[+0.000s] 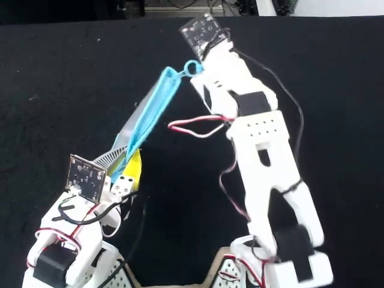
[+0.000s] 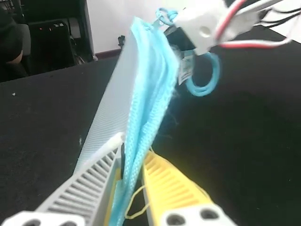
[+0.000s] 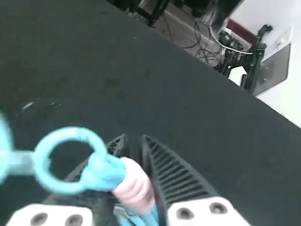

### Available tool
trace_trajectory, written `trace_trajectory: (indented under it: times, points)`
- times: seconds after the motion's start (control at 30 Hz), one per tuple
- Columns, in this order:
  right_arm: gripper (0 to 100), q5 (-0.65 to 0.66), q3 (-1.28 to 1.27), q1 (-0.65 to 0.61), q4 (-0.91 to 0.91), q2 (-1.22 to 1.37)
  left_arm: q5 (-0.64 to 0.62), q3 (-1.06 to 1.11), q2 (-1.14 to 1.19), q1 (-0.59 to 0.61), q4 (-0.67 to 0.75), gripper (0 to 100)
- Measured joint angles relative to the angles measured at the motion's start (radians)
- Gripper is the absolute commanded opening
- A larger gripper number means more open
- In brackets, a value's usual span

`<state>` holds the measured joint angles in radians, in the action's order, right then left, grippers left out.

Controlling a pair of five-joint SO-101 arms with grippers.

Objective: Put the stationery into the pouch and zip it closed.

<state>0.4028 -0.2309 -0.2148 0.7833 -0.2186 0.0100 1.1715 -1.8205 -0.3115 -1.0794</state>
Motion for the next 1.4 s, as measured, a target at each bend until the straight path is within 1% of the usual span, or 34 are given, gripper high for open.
trace_trajectory:
  times: [0.07,0.2,0.33,0.47,0.53,0.63,0.73,0.9,0.93,1.03,1.23,1.33,1.4]
  points:
    - [24.9,0.000,0.000,-0.028,0.075,-0.054,0.000,0.000,0.000,0.002,0.000,3]
    - [22.0,0.000,0.000,-0.126,0.196,-0.163,0.000,0.000,-0.002,0.002,0.000,3]
    - [21.8,0.000,0.000,-0.199,0.250,-0.265,0.000,0.000,-0.002,0.002,0.000,3]
    - [21.7,0.000,0.000,-0.210,0.315,-0.381,0.005,0.000,-0.002,0.002,0.000,3]
    - [21.6,0.000,0.000,-0.207,0.356,-0.440,0.031,0.000,-0.002,0.015,0.000,3]
    - [21.5,0.000,-0.058,-0.149,0.390,-0.534,0.054,-0.002,-0.002,0.071,0.018,3]
    - [18.8,0.000,-0.203,-0.097,0.390,-0.629,0.058,0.000,-0.002,0.144,0.063,3]
    - [2.2,0.000,-0.532,-0.021,0.347,-0.832,0.058,0.018,0.012,0.242,0.183,3]
    - [0.7,0.000,-0.598,-0.012,0.324,-0.879,0.058,0.020,0.012,0.253,0.204,3]
    - [2.8,-0.003,-0.816,0.005,0.249,-1.034,0.060,0.020,0.012,0.267,0.256,3]
    - [3.1,-0.002,-1.181,0.005,0.123,-1.321,0.075,0.023,0.025,0.265,0.293,3]
    - [3.1,-0.009,-1.298,0.006,0.095,-1.433,0.129,0.066,0.098,0.264,0.373,3]
    - [3.1,-0.051,-1.347,0.006,0.091,-1.490,0.150,0.074,0.169,0.264,0.446,3]
